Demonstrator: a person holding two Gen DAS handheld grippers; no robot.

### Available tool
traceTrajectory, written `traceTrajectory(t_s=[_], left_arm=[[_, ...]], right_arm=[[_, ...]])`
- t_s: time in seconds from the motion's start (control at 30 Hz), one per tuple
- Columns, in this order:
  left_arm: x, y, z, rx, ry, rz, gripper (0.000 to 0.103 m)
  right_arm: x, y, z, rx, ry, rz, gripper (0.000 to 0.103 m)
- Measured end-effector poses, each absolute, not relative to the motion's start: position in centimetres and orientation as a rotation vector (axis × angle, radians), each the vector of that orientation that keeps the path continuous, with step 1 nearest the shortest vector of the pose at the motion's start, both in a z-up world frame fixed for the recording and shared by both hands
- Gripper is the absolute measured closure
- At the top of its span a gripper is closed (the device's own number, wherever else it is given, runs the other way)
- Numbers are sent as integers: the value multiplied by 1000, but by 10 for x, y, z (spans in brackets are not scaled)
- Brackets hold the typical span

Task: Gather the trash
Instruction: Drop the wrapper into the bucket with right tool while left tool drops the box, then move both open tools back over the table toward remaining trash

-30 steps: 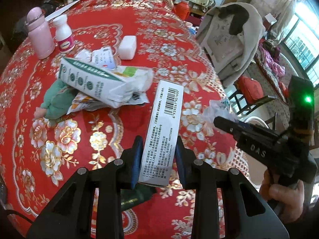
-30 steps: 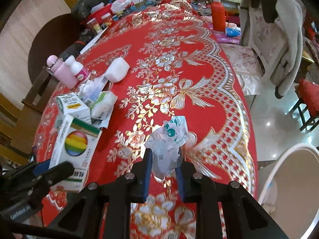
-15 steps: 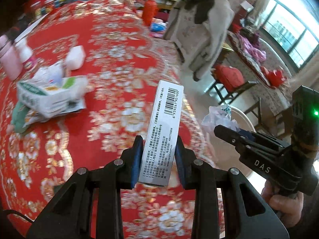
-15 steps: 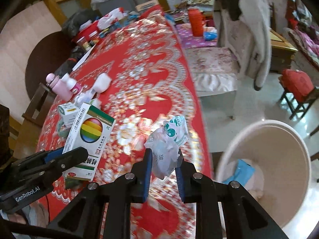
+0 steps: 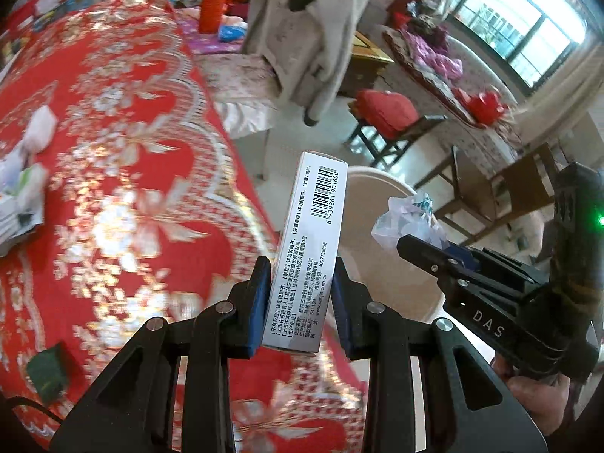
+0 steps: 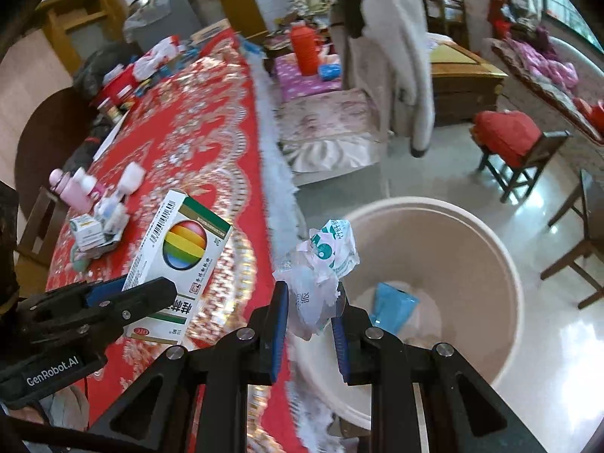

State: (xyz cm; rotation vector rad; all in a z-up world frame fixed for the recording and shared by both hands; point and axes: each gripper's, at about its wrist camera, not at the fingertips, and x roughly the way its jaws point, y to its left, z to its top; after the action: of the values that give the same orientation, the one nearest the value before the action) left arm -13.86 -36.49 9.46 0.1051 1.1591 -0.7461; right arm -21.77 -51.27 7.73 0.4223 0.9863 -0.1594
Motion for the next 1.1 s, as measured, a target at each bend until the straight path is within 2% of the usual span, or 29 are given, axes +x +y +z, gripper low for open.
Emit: traceTrajectory(t_s=[0.43,0.8,0.83,0.87,0.9,0.93,0.97,1.1], left_arm=[[-160,-424,74,119,1212,-809,74],[-164,-442,63,98,1219,-811,72],[-164,-444,62,96,1220,-810,71],[-163,-443,61,90,1223,-812,65],[-162,-443,61,78,1228,-820,57],[-162,-444,61,64,1232,-829,53],[-161,-444,61,50,1236,-834,49],[-162,-446,63,60,1226,-825,49]], right_arm=[[-252,-568,54,482,1037,-230,82],[-262,-589,39,506,1074,-242,82],[-262,-592,37,510,1084,-249,82],[-263,-593,37,515,1090,-250,81],[-264,-596,36,519,1096,-253,77],[-265,-597,35,520,1097,-255,69],[-265,-599,36,520,1095,-258,66],[-265,-599,37,520,1092,-252,65]])
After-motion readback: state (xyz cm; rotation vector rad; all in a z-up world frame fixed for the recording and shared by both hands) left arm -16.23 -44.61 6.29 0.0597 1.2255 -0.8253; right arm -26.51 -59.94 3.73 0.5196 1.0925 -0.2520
